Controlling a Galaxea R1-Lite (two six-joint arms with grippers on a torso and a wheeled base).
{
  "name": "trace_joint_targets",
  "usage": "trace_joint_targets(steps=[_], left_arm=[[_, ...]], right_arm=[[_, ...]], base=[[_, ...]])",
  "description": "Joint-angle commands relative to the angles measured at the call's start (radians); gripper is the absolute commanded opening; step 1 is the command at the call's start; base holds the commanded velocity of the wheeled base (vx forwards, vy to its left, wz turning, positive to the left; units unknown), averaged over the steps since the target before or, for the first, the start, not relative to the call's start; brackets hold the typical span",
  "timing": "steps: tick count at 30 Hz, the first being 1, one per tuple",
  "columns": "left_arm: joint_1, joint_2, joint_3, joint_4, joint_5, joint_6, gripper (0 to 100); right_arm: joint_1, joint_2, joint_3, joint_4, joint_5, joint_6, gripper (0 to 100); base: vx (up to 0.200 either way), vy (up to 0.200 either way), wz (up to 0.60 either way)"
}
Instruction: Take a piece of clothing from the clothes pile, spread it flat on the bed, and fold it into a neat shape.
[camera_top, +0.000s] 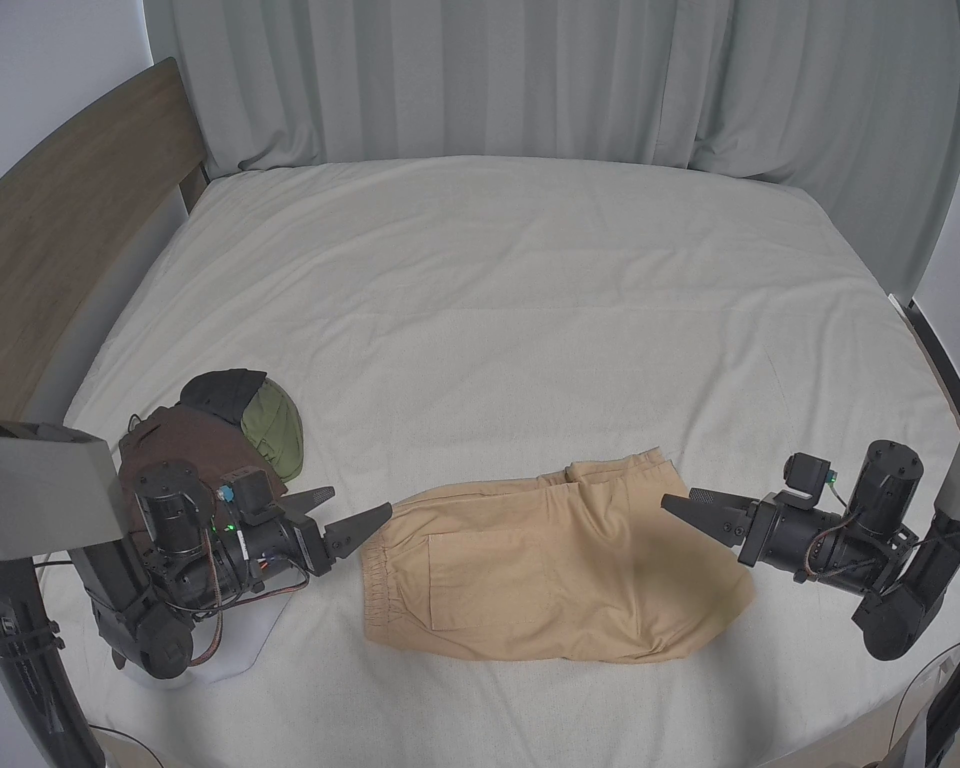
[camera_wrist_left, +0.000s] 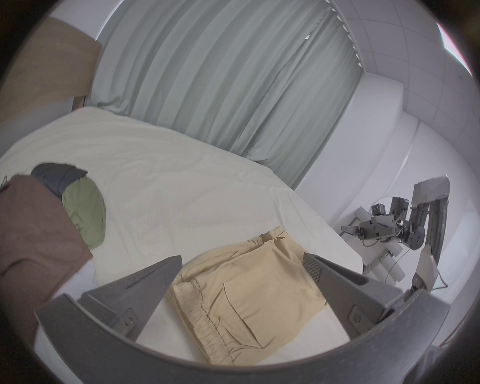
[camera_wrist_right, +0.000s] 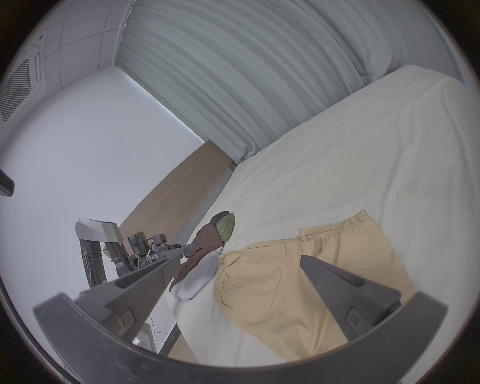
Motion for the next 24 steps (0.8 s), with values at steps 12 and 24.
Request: trace_joint_targets(steps=[12,24], left_arm=[[0.003,0.141,-0.009,-0.001,0.006,-0.108,100],[0.004,0.259,-0.024,-0.002,0.004,-0.108,100]], right_arm=[[0.001,0.023,0.006,-0.001,-0.003,-0.001,100],[0.001,0.035,0.009,-0.001,-0.003,-0.001,100]], base=[[0.0,0.0,0.0],[0.0,0.0,0.0]])
